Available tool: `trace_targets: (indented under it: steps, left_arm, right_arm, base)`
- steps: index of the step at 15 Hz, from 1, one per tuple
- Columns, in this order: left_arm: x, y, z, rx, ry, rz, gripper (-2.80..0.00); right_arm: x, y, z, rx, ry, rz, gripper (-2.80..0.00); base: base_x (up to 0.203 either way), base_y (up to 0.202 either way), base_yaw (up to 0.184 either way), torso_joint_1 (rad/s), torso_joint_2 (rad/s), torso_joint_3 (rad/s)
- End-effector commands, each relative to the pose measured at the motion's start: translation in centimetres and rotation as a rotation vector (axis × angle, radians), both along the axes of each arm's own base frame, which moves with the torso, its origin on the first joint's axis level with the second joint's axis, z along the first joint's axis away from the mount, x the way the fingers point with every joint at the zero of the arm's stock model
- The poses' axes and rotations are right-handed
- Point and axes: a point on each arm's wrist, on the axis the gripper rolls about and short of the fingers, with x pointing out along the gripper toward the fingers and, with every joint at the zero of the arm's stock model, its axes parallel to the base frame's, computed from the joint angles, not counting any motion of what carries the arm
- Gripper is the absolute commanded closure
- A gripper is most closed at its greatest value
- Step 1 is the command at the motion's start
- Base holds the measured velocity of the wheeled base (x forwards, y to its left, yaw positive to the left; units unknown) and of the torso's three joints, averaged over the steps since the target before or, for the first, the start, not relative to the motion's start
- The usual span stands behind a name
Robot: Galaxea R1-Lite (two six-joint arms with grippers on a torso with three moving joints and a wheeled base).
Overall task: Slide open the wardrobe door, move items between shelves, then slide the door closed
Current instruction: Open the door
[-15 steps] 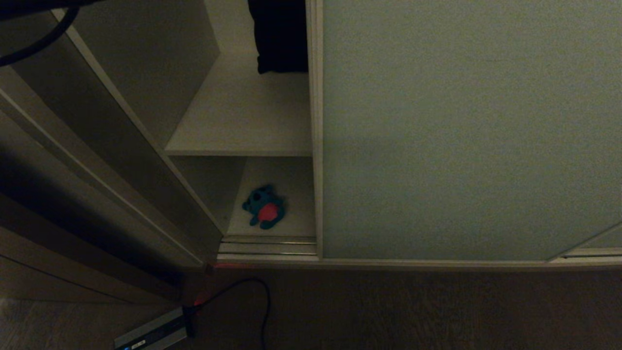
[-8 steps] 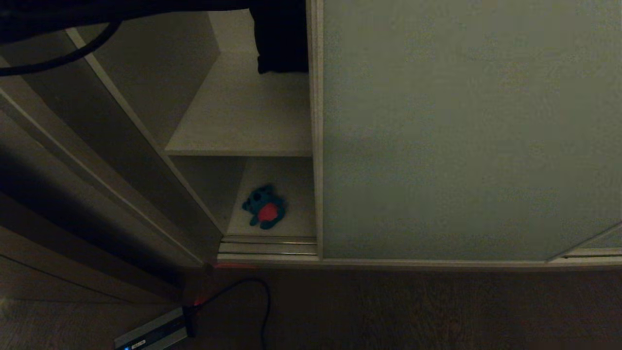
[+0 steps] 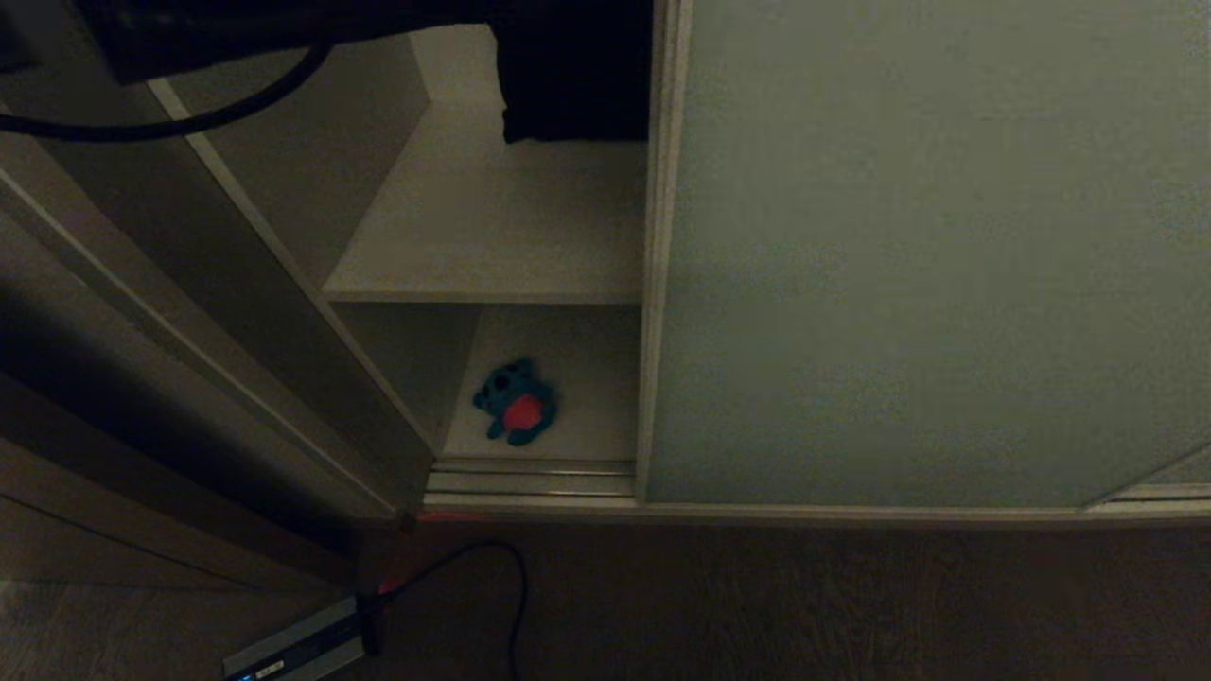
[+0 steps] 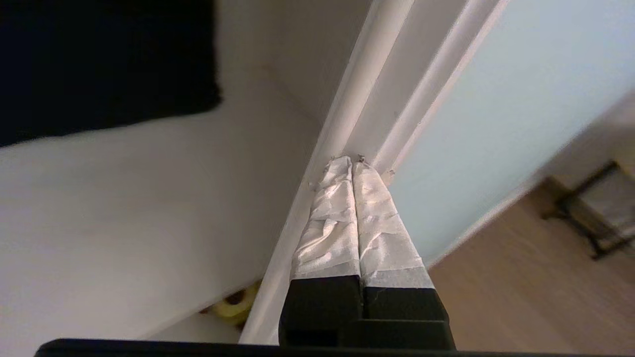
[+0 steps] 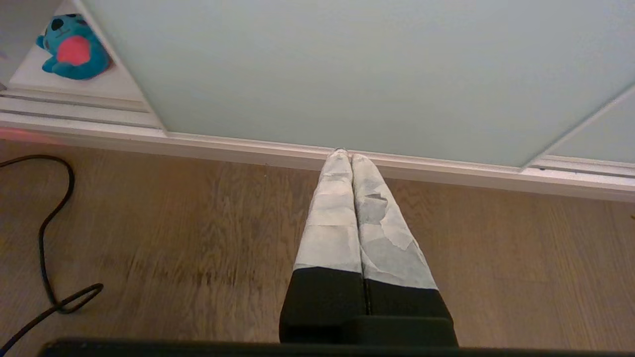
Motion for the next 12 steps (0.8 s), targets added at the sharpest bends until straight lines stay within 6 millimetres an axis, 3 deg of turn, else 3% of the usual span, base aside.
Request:
trace_targets:
  steps: [1, 7, 10, 12]
  left_arm:
    - [0.2, -2.2, -0.5, 0.011, 0.010, -0.044, 0.00]
    - [-0.9, -5.1, -0.8, 0.003, 0.021, -0.127, 0.00]
    - [-1.4, -4.5, -0.1, -0.016, 0.011, -0.125, 0.00]
    - [-2.0, -2.4, 1.1, -0.046, -0.004, -0.090, 0.00]
  right_arm:
    - [0.0, 0.0, -0.1, -0.001, 0.005, 0.000, 0.00]
    - [0.0, 0.0, -0.1, -0.001, 0.006, 0.000, 0.00]
    - [0.0, 0.0, -0.1, -0.001, 0.006, 0.000, 0.00]
    - [0.0, 0.0, -0.1, -0.001, 0.005, 0.000, 0.00]
  base:
    - [0.000, 0.000, 0.000, 0.000, 0.00, 0.000]
    - [0.000, 0.000, 0.000, 0.000, 0.00, 0.000]
    - [0.000, 0.000, 0.000, 0.000, 0.00, 0.000]
    - [0.000, 0.000, 0.000, 0.000, 0.00, 0.000]
